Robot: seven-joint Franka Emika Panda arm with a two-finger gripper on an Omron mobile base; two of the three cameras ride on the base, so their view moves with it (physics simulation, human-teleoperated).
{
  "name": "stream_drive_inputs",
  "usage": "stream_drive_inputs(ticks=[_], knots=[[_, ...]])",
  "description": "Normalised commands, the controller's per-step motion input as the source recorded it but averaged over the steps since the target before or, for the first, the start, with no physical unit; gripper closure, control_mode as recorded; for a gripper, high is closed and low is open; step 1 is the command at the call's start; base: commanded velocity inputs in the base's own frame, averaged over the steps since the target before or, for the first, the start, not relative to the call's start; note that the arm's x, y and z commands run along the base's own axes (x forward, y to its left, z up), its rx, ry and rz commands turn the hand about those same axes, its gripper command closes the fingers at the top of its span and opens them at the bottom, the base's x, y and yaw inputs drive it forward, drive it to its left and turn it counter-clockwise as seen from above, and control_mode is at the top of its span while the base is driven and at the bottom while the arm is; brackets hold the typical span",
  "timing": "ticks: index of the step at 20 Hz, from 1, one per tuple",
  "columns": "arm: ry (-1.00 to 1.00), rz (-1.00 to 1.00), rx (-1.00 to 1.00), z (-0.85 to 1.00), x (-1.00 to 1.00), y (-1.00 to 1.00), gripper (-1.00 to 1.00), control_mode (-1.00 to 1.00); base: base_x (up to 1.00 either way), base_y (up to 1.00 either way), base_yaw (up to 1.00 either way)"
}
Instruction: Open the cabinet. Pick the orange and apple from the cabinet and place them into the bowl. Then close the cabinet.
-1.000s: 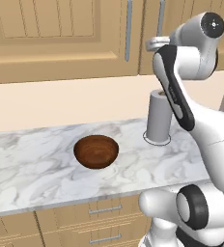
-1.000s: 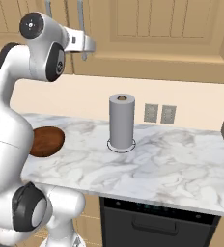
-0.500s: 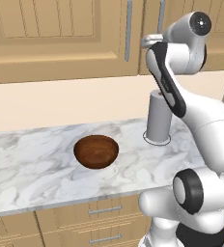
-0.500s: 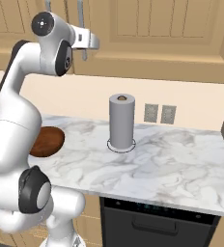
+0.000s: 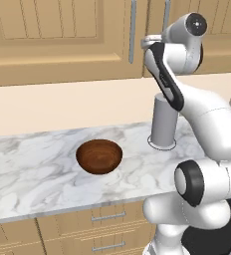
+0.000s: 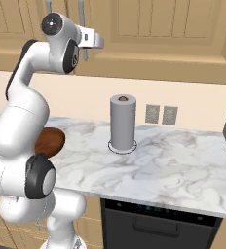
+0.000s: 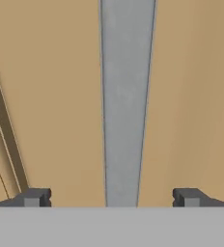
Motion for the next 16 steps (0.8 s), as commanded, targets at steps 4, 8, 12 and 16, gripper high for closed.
stream_drive_inputs(ticks=[4, 8, 12, 16], knots=[[0.00, 0.00, 0.00, -0.07, 0.38, 0.00, -1.00, -1.00, 0.00, 0.00, 0.00], [0.00, 0.00, 0.00, -0.07, 0.35, 0.00, 1.00, -1.00, 0.00, 0.00, 0.00], [0.04, 0.00, 0.00, 0.00, 0.06, 0.00, 1.00, -1.00, 0.00, 0.00, 0.00], [0.02, 0.00, 0.00, 0.00, 0.01, 0.00, 1.00, -1.00, 0.00, 0.00, 0.00]])
